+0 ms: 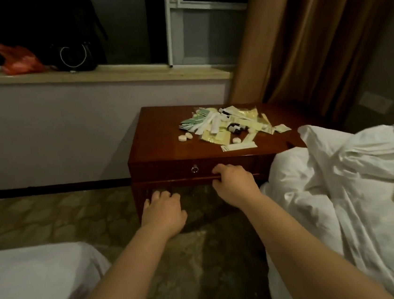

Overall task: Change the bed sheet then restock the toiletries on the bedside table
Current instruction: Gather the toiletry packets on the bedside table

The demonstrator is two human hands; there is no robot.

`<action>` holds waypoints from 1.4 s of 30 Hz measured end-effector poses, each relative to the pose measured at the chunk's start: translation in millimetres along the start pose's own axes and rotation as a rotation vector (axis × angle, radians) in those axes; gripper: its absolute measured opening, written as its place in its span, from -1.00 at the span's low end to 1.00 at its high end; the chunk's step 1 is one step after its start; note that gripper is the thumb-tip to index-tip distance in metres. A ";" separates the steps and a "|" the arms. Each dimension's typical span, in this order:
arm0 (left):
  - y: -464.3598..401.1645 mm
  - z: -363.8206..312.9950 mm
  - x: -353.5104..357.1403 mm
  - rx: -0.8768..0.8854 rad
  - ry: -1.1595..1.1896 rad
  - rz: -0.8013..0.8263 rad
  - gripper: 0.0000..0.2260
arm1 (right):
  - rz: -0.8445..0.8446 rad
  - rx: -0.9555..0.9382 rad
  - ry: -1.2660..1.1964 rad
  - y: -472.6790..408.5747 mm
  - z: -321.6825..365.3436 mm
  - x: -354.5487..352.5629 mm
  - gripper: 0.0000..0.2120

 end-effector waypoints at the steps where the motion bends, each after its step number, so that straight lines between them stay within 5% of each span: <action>1: -21.7 -2.2 -2.5 0.003 0.000 0.001 -0.54 | -0.004 0.003 0.007 -21.7 -5.6 0.0 -0.65; 13: -283.4 -135.8 -111.2 0.312 -0.031 -0.165 -0.42 | 0.104 0.287 0.000 -190.6 -144.4 43.0 -0.62; 25: -486.3 -273.0 -36.7 0.248 -0.012 0.038 -0.42 | -0.033 0.165 0.036 -419.8 -327.9 -30.3 -0.58; 33: -578.2 -327.1 7.8 0.181 0.011 0.127 -0.63 | 0.191 0.153 -0.058 -483.9 -424.2 51.2 -0.65; 42: -614.6 -333.7 63.9 0.163 -0.037 0.230 -0.53 | 0.210 0.120 -0.039 -513.1 -442.8 102.2 -0.76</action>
Point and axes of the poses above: each hand's wrist, its own y-axis away from the middle knuckle, its own x-axis out of the palm, z = x × y, the point moved 10 cm from there along -y, towards the middle knuckle, and after that the axes turned 10 degrees about -x, right-handed, at the moved point
